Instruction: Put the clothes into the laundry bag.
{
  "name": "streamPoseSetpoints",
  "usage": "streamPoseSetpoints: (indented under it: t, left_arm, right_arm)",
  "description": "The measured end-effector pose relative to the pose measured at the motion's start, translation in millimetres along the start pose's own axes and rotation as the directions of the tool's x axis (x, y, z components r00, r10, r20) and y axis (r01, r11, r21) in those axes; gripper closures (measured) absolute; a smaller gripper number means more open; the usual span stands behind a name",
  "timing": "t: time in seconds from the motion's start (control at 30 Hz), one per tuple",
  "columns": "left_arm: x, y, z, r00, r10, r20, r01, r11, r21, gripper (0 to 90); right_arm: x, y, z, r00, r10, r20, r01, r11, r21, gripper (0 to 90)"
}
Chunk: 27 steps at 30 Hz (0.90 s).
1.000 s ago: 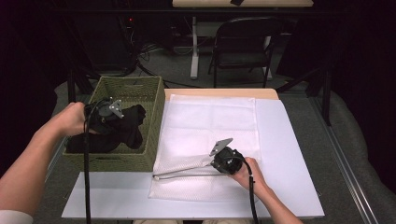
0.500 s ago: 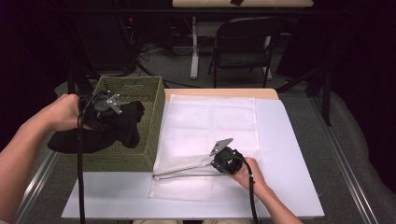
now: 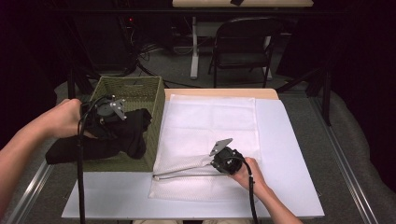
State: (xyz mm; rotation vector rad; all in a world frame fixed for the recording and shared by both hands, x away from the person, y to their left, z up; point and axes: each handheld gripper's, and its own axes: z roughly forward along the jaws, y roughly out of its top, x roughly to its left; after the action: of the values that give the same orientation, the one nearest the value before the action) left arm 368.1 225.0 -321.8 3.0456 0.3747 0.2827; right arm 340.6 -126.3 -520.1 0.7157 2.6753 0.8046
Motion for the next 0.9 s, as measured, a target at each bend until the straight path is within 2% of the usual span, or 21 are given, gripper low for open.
streamPoseSetpoints:
  t: [0.03,0.07,0.17,0.2,0.37,0.47,0.5,0.67,0.73,0.87,0.9]
  left_arm:
    - [-0.8,0.9,0.6,0.9996,-0.011,0.027,0.011,0.9999,0.004,65.5]
    - [-2.5,1.8,1.1,0.9994,-0.017,0.03,0.017,0.9999,0.004,65.5]
    - [-7.1,2.6,3.3,0.9962,-0.039,0.077,0.041,0.9988,-0.025,65.4]
    - [-9.0,3.6,3.7,0.9961,-0.038,0.079,0.04,0.9989,-0.024,65.4]
    - [-20.8,11.7,8.2,0.9936,-0.031,0.108,0.031,0.9995,-0.003,65.5]
    - [-24.1,13.8,10.6,0.9906,-0.048,0.128,0.05,0.9986,-0.016,65.5]
    - [-25.4,14.5,13.0,0.9874,-0.061,0.146,0.064,0.9978,-0.017,65.5]
    - [-32.7,17.6,19.3,0.985,-0.082,0.152,0.085,0.9962,-0.016,65.5]
    - [-36.3,19.6,20.6,0.9847,-0.086,0.152,0.089,0.9959,-0.014,65.5]
    - [-45.2,26.6,24.2,0.9844,-0.097,0.147,0.099,0.995,-0.009,65.5]
    - [-46.1,27.5,24.6,0.9845,-0.096,0.147,0.098,0.9951,-0.011,65.5]
  right_arm:
    - [-0.2,0.1,0.2,1.0,-0.002,0.002,0.002,1.0,-0.001,87.6]
    - [-0.3,0.1,-0.1,1.0,-0.002,0.004,0.002,1.0,-0.001,87.7]
    - [-0.4,0.5,-1.7,0.9999,-0.009,0.012,0.009,1.0,-0.011,87.8]
    - [1.1,0.4,-2.3,0.9998,0.009,0.016,-0.009,1.0,-0.008,87.8]
    - [1.1,0.8,-1.8,0.9999,0.006,0.016,-0.006,1.0,-0.005,88.0]
    - [0.2,1.4,-2.5,0.9996,-0.011,0.028,0.011,1.0,-0.014,88.1]
    - [0.1,1.5,-2.6,0.9995,-0.013,0.03,0.014,1.0,-0.018,88.1]
    - [0.1,2.0,-4.6,0.9994,0.002,0.035,-0.001,1.0,-0.023,88.2]
    - [-0.9,1.9,-5.2,0.9991,-0.006,0.042,0.008,1.0,-0.028,88.3]
    - [-0.5,2.9,-5.9,0.9988,0.009,0.048,-0.008,0.999,-0.033,88.3]
    - [0.8,3.0,-6.4,0.9985,0.027,0.048,-0.026,0.999,-0.026,88.3]
